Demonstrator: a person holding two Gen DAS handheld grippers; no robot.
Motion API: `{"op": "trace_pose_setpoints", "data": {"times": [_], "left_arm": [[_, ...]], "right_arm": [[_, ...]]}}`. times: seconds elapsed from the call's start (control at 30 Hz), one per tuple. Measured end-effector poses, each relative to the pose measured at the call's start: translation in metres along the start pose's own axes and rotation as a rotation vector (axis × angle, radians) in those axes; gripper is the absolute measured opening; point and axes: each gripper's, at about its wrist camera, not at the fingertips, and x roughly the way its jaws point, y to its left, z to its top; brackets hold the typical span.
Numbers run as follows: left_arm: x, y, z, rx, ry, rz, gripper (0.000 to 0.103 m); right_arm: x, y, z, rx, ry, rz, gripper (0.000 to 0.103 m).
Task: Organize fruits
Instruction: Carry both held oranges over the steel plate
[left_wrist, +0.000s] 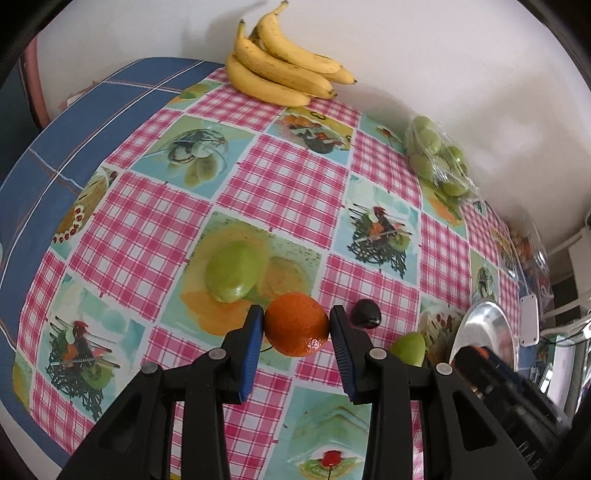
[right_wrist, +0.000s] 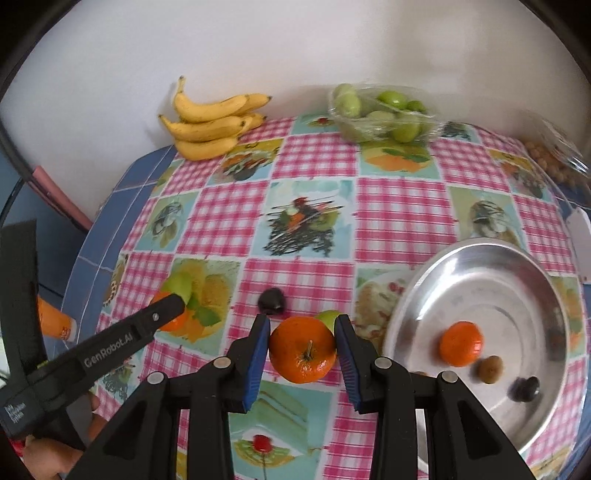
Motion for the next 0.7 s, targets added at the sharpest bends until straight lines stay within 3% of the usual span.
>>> {"op": "trace_pose_setpoints", "data": {"times": [0.3, 0.7], "left_arm": [[0.001, -0.036, -0.016, 0.101, 0.009, -0.005, 0.038], [-0.004, -0.097, -0.044, 0.236, 0.024, -0.087, 0.038]], "right_arm": [[-0.017, -0.051, 0.005, 0.124, -0.021, -0.014, 0.039], [-0.035, -0.14, -0.004, 0.295, -0.042, -0.104, 0.039]]}}
